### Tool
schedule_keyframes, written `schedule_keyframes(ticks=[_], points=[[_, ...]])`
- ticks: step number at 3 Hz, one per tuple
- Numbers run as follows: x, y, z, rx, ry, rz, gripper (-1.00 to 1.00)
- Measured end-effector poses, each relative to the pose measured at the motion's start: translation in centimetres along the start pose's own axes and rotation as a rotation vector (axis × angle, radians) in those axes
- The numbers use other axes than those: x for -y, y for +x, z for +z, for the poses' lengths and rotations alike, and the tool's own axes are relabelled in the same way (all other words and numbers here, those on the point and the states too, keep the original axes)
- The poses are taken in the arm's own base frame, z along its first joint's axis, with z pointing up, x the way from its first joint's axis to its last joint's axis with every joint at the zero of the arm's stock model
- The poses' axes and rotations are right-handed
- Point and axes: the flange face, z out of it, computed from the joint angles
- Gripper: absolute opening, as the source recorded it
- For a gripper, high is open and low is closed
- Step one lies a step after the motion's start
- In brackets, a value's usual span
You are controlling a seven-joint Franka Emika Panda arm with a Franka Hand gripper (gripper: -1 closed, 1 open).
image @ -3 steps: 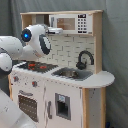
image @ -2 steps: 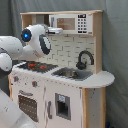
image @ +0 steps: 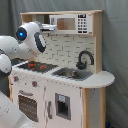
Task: Play with the kitchen
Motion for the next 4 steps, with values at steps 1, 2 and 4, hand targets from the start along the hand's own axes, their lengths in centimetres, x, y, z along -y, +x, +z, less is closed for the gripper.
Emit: schedule_keyframes(ticks=[1, 2, 4], points=[[-5.4, 0.3, -2.9, 0.006, -0.148, 0.036, 1.00], [-8.9, 1.2, -4.0, -0.007, -0.226, 0.099, 1.00], [-11.7, 2.5, -4.7, 0.005, -0.290, 0.213, 1.00]])
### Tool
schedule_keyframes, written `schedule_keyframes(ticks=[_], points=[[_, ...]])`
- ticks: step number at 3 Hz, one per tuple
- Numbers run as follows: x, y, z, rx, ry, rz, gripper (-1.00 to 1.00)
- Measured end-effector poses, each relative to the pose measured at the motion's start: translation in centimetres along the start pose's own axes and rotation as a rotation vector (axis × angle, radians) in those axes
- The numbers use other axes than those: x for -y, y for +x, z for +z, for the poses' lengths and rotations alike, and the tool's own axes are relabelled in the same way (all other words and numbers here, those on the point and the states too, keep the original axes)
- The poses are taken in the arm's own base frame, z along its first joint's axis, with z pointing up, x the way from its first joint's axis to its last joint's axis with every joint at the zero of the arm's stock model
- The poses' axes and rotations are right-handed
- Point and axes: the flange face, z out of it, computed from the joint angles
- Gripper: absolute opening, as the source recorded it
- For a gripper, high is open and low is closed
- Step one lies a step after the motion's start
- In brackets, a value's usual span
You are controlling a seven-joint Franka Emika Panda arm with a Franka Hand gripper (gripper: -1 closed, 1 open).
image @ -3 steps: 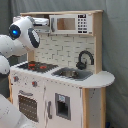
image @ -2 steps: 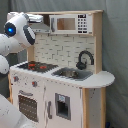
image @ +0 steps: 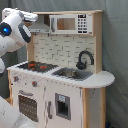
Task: Play with the kitchen
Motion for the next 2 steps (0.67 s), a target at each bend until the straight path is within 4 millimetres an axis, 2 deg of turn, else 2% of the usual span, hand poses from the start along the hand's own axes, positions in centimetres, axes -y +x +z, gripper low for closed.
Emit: schedule_keyframes(ticks=[2], points=[[-0.57, 0.76, 0.50, 0.061, -0.016, 0.101, 1.00]])
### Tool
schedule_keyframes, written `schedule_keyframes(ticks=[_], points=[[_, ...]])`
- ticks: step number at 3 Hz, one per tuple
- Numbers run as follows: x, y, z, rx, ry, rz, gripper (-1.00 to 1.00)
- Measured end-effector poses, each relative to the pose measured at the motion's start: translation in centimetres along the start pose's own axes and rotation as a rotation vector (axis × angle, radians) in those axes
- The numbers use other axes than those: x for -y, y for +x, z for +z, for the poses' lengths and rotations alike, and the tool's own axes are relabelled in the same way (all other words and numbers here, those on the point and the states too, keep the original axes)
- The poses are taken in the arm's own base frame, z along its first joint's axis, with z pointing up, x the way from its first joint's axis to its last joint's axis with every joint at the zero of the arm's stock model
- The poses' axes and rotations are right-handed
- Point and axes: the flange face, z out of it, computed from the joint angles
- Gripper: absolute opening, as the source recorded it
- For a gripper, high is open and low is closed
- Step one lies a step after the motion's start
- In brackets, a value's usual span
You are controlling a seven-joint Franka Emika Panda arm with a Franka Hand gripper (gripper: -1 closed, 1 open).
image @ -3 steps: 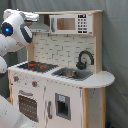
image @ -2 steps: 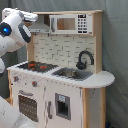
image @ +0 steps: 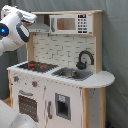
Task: Play with the kitchen
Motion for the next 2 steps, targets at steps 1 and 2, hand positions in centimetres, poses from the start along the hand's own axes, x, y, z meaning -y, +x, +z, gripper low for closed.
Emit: schedule_keyframes(ticks=[1, 2], points=[[-0.05, 0.87, 0.24, 0.035, -0.011, 0.054, 1.00], [0.01, 1.63, 0.41, 0.060, -0.020, 0.089, 1.00]])
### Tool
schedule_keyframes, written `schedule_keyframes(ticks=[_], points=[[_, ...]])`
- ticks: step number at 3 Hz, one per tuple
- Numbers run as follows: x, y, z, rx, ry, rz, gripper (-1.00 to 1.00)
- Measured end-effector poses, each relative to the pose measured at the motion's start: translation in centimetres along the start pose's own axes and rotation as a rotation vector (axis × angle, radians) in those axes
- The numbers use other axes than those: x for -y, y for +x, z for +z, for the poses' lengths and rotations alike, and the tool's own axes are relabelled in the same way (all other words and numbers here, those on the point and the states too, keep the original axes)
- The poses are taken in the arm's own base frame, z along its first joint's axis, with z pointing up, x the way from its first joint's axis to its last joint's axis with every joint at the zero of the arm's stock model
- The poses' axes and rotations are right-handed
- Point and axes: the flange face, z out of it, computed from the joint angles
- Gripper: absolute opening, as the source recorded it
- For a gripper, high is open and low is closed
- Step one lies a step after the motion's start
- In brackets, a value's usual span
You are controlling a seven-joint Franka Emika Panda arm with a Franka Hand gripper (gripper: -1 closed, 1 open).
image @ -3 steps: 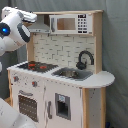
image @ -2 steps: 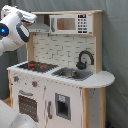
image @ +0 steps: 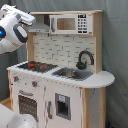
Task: Play with the kitchen
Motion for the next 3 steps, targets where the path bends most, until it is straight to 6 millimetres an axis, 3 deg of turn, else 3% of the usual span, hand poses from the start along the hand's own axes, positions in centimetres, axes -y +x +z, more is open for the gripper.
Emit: schedule_keyframes(ticks=[3], points=[[0.7, 3.3, 0.4, 0.087, -0.019, 0.095, 1.00]])
